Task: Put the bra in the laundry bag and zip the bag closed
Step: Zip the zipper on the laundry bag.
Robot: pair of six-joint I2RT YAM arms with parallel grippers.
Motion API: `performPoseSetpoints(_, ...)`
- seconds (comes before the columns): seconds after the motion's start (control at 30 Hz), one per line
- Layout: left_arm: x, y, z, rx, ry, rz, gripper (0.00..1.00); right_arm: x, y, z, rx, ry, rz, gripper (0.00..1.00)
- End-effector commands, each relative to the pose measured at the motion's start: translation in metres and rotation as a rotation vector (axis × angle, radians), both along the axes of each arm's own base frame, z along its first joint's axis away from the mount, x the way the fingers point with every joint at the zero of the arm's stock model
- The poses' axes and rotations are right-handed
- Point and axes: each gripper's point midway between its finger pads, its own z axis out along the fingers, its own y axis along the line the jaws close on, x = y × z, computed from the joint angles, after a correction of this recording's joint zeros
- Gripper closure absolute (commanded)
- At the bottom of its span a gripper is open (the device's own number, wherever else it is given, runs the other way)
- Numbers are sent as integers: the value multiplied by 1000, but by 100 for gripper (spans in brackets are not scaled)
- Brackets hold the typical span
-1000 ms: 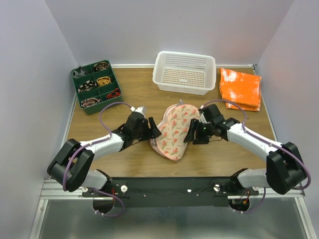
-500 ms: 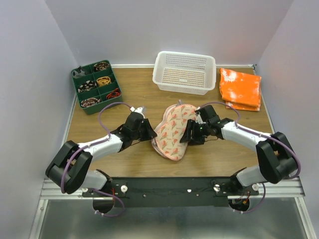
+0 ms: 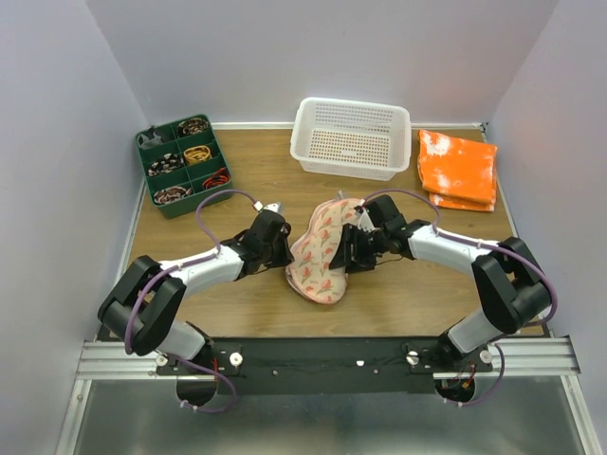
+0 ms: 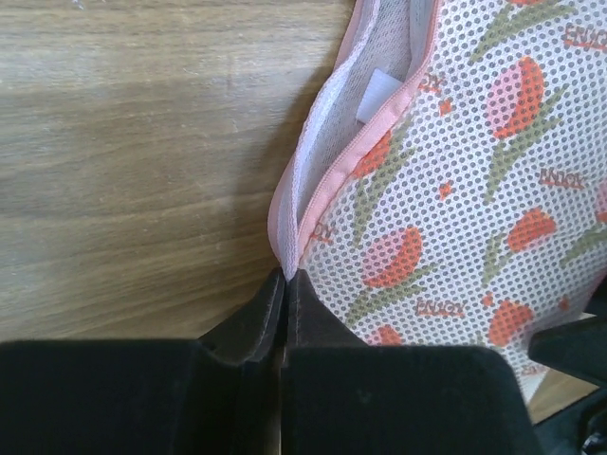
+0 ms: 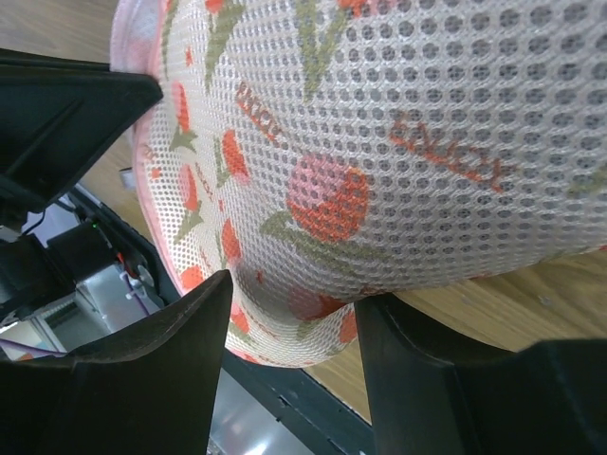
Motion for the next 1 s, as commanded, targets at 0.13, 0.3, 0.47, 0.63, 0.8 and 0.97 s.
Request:
performPoseSetpoints(0.13, -3, -6, 11, -14, -13, -11, 47, 24, 31, 24, 74, -81, 39, 40)
performPoseSetpoints(0.3, -1, -8, 32, -53, -68, -18, 42, 26, 31, 22, 55, -75, 32, 40)
performPoseSetpoints(0.47, -5, -9, 32, -61, -60, -31, 42, 29, 32, 21, 52, -72, 21, 40)
performPoseSetpoints(0.63, -9, -7, 26, -50, -41, -32, 47, 32, 33, 22, 41, -74, 9, 40)
performPoseSetpoints(0.8, -10, -5, 20, -32, -30, -32, 66, 36, 37, 23, 34, -63, 12, 40)
performPoseSetpoints(0.97, -9, -3, 14, -1, -11, -24, 94, 33, 36, 9, -30, -35, 25, 40)
